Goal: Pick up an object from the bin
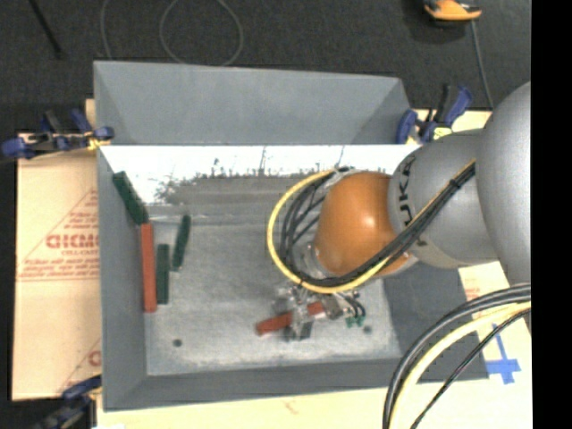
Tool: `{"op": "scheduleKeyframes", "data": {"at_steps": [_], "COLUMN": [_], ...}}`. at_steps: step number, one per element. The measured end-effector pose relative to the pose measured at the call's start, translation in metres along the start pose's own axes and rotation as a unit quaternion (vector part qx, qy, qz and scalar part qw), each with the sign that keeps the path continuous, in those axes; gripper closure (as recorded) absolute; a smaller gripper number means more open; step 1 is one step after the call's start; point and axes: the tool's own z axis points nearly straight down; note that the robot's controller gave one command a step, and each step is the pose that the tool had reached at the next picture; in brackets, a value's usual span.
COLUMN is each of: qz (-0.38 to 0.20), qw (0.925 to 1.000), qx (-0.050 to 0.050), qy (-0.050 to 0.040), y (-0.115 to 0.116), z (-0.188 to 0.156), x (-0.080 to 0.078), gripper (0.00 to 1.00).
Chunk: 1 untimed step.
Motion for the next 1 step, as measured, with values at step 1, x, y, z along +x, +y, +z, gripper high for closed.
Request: {"op": "scheduleKeyframes", "data": {"at_steps": [1], "qz": [-0.003], "qw": [1.0000], "qx": [0.002], "qy": [-0.0038], "y": [-0.0154], "z": [-0.1402], "x": [-0.0133], "gripper": [1.00]}}
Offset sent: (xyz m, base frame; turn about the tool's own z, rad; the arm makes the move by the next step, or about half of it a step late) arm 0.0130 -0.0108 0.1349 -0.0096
